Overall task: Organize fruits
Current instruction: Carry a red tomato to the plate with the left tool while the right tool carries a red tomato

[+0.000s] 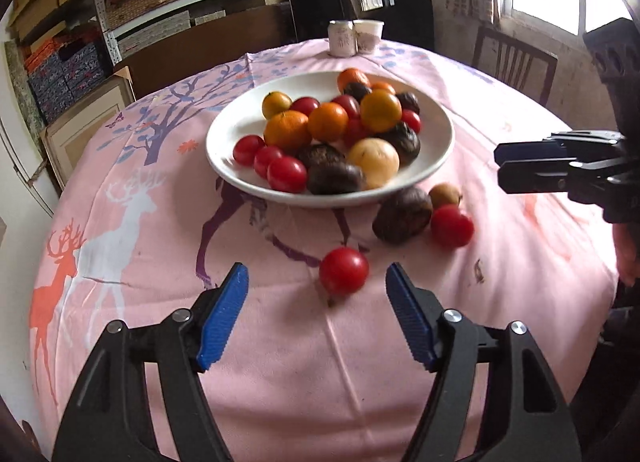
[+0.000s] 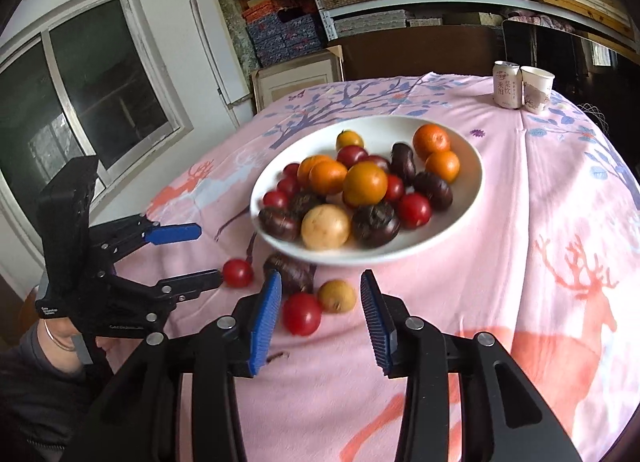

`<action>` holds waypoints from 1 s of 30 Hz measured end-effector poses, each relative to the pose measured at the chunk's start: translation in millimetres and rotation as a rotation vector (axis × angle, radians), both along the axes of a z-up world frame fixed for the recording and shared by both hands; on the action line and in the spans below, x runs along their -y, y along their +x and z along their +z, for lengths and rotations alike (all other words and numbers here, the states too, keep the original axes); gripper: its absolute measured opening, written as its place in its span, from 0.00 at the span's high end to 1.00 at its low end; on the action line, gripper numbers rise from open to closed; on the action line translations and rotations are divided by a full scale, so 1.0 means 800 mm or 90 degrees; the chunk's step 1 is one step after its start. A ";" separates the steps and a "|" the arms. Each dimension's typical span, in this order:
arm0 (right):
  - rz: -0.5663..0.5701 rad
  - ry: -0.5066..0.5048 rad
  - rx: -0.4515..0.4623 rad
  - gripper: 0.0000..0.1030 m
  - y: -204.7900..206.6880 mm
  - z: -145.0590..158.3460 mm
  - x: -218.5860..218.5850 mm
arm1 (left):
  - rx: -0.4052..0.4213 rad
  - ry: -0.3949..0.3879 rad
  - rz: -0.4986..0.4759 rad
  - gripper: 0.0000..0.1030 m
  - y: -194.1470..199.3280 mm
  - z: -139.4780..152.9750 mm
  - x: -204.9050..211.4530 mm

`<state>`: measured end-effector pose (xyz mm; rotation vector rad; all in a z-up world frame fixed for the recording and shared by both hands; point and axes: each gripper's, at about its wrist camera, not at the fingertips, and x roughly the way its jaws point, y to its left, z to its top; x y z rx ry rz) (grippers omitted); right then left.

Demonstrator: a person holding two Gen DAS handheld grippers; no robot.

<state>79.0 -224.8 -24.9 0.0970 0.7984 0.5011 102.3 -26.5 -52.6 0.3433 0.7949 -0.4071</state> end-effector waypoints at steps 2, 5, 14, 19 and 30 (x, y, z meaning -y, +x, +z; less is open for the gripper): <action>0.002 -0.003 -0.014 0.60 -0.008 -0.010 -0.008 | -0.014 0.010 0.008 0.33 0.006 -0.012 0.003; -0.008 -0.018 -0.014 0.60 -0.013 -0.017 -0.015 | -0.032 -0.012 0.030 0.33 0.021 -0.013 0.002; -0.013 -0.055 -0.040 0.60 -0.007 -0.030 -0.034 | -0.056 -0.038 -0.005 0.73 0.008 -0.013 0.009; -0.011 -0.060 -0.081 0.61 0.019 -0.039 -0.053 | -0.050 -0.065 -0.002 0.73 -0.009 -0.005 -0.002; -0.024 0.017 -0.037 0.72 0.011 0.003 -0.022 | -0.016 -0.108 0.009 0.73 -0.006 0.027 -0.016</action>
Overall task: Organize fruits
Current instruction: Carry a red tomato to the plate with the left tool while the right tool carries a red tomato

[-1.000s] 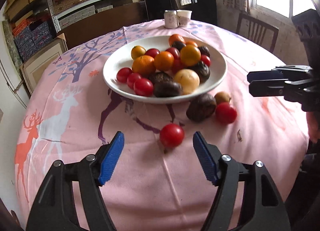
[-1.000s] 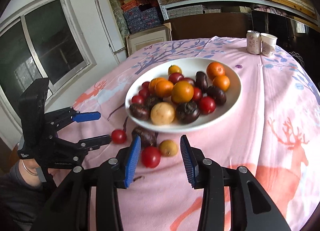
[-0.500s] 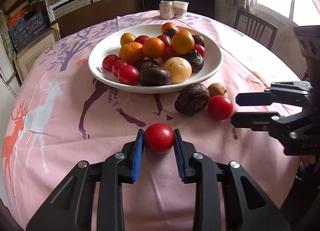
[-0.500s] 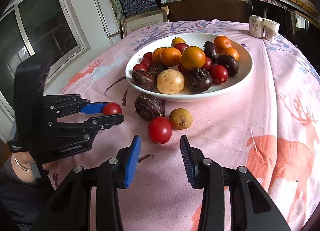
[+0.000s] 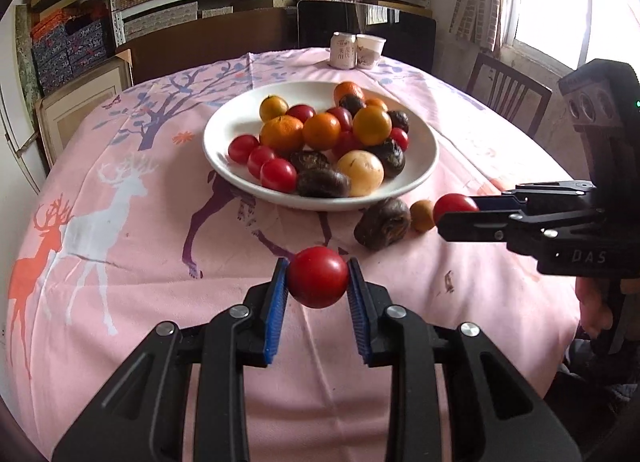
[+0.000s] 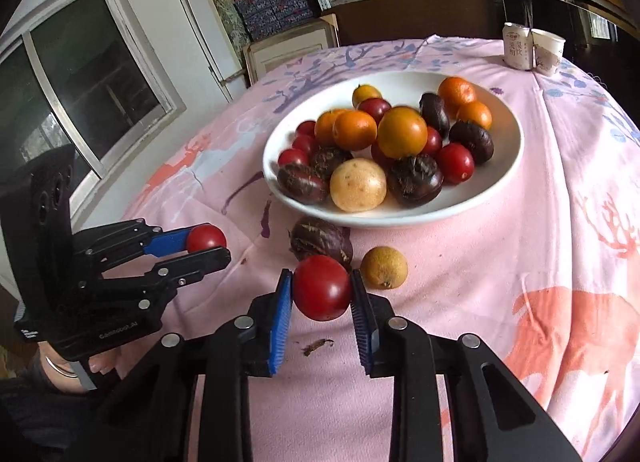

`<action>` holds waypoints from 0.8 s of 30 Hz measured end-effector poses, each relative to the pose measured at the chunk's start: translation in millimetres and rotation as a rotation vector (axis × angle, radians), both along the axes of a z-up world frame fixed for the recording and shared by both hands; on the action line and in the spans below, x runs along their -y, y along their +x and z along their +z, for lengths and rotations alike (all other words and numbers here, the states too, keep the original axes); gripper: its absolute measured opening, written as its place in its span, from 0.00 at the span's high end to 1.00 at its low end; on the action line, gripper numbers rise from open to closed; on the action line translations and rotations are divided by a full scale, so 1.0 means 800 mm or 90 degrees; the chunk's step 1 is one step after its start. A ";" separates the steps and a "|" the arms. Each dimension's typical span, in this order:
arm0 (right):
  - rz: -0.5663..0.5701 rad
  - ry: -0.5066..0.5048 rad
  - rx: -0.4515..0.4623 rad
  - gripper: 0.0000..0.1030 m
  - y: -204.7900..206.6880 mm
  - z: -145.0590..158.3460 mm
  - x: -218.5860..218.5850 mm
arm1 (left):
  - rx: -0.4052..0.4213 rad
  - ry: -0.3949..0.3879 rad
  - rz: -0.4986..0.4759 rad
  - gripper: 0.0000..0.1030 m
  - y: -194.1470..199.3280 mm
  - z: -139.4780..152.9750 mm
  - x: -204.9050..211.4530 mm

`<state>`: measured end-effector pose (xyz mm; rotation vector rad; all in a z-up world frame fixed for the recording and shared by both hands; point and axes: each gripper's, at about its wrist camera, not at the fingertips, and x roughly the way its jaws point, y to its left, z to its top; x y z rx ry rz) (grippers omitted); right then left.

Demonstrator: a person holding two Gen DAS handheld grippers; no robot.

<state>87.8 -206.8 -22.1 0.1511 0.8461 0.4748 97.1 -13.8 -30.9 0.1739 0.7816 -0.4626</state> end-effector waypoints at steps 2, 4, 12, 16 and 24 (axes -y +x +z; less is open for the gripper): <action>-0.012 0.011 0.018 0.72 0.014 0.021 0.013 | 0.020 -0.006 0.000 0.73 0.013 0.018 0.005; -0.028 0.013 0.033 0.72 0.038 0.040 0.023 | 0.034 -0.015 -0.008 0.73 0.033 0.037 0.014; -0.064 0.016 0.030 0.69 0.155 0.054 0.035 | 0.029 -0.027 0.004 0.67 0.143 0.055 0.060; -0.063 0.019 0.038 0.57 0.137 0.048 0.036 | 0.033 -0.044 0.021 0.52 0.138 0.053 0.051; -0.061 0.009 0.039 0.57 0.042 0.024 0.064 | 0.012 0.031 -0.040 0.38 0.036 0.007 0.052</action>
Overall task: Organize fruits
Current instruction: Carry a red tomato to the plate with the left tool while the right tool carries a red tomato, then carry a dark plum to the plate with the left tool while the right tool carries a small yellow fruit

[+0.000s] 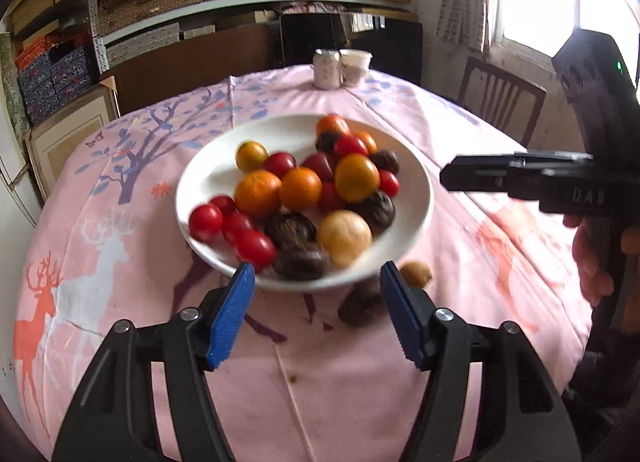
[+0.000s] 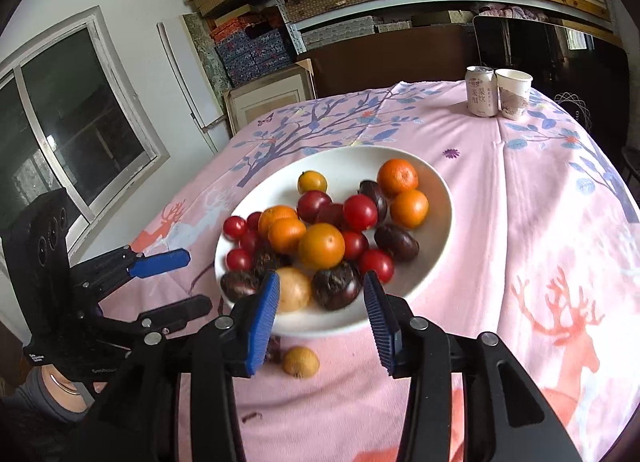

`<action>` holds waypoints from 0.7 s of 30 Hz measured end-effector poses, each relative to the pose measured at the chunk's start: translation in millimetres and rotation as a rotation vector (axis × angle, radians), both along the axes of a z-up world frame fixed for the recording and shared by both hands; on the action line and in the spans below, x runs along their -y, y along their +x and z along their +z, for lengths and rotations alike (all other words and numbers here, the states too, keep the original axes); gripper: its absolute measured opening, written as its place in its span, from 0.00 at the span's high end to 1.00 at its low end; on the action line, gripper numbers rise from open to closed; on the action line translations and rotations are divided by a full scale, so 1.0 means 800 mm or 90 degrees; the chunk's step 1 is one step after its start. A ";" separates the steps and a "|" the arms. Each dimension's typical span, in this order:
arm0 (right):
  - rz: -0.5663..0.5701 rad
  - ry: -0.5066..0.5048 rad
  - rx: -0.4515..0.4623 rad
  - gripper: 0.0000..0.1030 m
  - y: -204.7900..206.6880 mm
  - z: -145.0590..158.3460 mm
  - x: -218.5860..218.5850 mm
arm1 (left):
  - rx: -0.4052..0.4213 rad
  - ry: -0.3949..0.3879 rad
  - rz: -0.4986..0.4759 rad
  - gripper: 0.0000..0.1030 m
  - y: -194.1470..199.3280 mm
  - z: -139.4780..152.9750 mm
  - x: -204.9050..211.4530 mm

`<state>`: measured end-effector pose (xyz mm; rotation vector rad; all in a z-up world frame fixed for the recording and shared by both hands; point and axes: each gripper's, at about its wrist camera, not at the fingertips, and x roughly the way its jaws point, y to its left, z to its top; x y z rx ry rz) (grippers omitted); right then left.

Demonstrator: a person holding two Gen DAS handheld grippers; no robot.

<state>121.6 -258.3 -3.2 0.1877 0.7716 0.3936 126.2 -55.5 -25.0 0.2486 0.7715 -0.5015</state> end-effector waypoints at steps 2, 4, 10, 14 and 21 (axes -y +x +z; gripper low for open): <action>-0.010 0.007 -0.018 0.57 -0.012 -0.011 0.007 | -0.003 0.031 -0.009 0.38 -0.012 -0.020 0.014; -0.018 0.010 -0.027 0.57 -0.018 -0.020 0.011 | -0.012 0.048 -0.001 0.38 -0.010 -0.036 0.026; -0.024 0.010 -0.040 0.57 -0.029 -0.034 0.012 | -0.073 0.028 0.021 0.58 0.020 -0.052 0.041; 0.005 -0.016 -0.060 0.57 -0.027 -0.044 -0.004 | -0.064 0.027 -0.005 0.78 0.003 -0.047 0.046; 0.071 -0.110 -0.070 0.57 -0.014 -0.056 -0.066 | -0.039 -0.011 0.008 0.79 -0.037 -0.011 -0.001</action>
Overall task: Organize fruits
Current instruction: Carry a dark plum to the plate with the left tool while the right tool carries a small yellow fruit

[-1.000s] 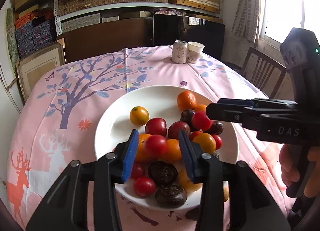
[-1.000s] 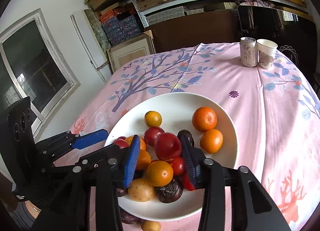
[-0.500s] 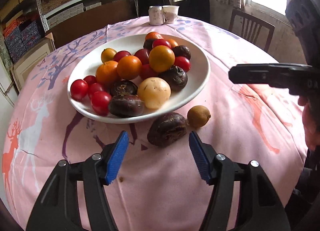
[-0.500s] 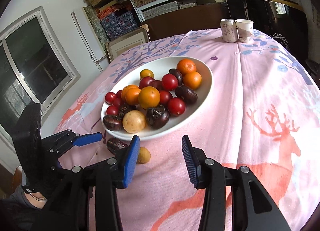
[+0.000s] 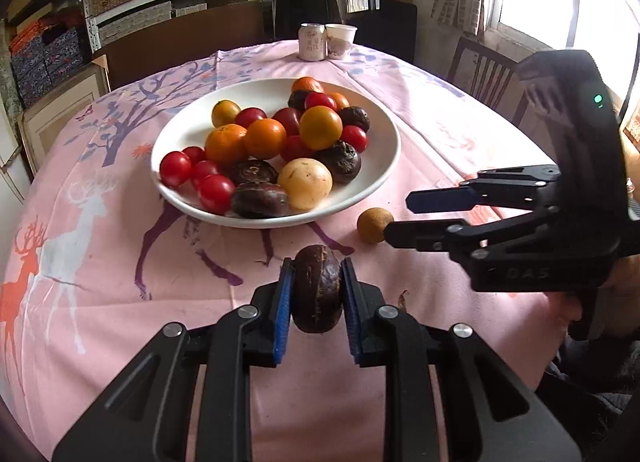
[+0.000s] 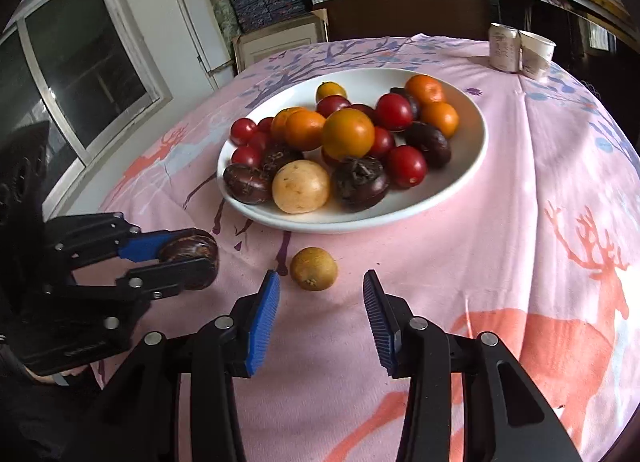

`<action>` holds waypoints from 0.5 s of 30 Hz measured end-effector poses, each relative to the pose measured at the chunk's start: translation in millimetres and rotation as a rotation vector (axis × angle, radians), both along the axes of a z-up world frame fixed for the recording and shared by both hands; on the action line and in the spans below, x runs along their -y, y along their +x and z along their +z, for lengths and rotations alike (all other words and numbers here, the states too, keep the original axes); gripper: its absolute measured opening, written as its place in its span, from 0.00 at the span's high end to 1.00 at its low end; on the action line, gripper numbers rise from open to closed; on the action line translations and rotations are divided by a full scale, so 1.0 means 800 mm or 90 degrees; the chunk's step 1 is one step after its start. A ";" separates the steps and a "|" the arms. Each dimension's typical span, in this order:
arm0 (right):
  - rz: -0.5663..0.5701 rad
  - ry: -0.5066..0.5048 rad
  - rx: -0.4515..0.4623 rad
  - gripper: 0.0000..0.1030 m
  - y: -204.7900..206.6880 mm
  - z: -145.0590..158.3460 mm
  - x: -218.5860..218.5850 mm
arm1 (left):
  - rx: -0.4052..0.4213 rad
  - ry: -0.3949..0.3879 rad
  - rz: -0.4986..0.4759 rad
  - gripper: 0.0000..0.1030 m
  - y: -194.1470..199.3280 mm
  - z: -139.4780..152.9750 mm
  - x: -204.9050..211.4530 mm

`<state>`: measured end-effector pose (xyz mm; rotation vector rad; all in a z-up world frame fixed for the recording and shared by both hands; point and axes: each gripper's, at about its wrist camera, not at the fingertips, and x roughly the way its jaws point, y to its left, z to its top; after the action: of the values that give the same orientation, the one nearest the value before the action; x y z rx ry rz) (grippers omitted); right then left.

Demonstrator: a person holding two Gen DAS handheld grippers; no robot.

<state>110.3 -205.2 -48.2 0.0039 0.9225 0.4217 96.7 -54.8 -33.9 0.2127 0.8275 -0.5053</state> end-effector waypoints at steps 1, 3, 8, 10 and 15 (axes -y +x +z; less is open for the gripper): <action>-0.005 -0.023 -0.005 0.57 0.005 -0.004 -0.008 | 0.001 -0.004 0.004 0.79 -0.001 0.003 -0.006; -0.002 -0.050 -0.021 0.65 0.015 -0.013 -0.020 | 0.006 -0.008 0.019 0.79 0.000 0.007 -0.016; 0.018 -0.048 0.013 0.73 -0.001 0.001 -0.023 | 0.008 -0.036 0.039 0.79 0.006 0.017 -0.036; 0.016 -0.012 0.032 0.73 -0.006 0.022 -0.010 | 0.018 -0.049 0.033 0.79 0.009 0.028 -0.040; -0.036 0.035 0.072 0.73 0.045 0.082 0.023 | 0.045 -0.057 0.031 0.79 0.065 0.062 -0.024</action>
<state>146.5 -223.7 17.5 0.0550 0.7977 0.3905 148.6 -35.8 15.5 0.1275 0.7384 -0.4855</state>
